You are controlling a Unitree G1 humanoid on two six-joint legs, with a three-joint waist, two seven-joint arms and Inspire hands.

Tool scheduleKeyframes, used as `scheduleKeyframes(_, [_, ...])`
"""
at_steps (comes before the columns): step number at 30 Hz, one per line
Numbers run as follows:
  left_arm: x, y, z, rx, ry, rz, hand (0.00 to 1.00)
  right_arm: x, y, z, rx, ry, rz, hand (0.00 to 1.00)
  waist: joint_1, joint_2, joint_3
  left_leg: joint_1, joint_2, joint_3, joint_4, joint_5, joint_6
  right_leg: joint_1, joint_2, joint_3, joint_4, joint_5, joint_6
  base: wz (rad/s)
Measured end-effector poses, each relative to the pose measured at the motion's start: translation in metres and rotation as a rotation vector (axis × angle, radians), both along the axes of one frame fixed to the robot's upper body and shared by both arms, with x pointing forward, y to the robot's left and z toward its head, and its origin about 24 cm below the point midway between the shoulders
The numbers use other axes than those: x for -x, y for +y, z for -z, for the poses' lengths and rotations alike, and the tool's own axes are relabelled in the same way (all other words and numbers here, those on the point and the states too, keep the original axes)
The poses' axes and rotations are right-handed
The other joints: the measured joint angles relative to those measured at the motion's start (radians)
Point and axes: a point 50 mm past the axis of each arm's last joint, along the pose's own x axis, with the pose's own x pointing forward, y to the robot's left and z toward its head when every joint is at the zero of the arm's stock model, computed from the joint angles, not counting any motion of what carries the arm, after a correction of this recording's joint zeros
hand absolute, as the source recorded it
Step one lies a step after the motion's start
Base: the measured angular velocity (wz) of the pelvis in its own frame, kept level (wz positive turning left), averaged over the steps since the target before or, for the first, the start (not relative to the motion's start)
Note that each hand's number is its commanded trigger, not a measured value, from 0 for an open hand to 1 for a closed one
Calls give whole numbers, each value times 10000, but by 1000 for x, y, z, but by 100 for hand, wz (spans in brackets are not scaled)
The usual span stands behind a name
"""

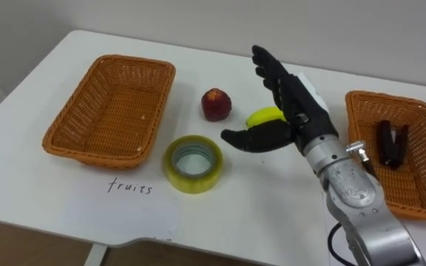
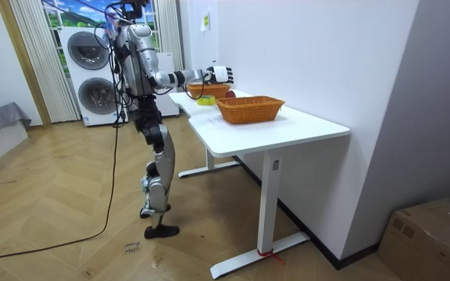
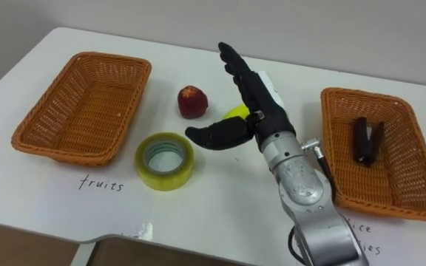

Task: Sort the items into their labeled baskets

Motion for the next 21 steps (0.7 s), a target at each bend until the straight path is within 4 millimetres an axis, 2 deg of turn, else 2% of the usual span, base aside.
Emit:
scheduleKeyframes(8, [10,1,-1,-41,95,-24,0,-2,-6,18,213,706,339,0,36,-7,7,13,-2,-6,14,9,2,21,-6,8,11,5,7,0])
scheduleKeyframes(15, [14,1,-1,-50,198,-52,0,-2,-6,19,222,729,421,0,66,11,28,-5,-3,-9,-7,6,5,18,-6,16,31,5,7,0])
scheduleKeyframes(21, [14,1,-1,-85,182,-53,0,-2,-6,20,217,759,528,0,275,-6,61,-35,-6,-62,-15,4,7,1,-13,-18,29,4,8,1])
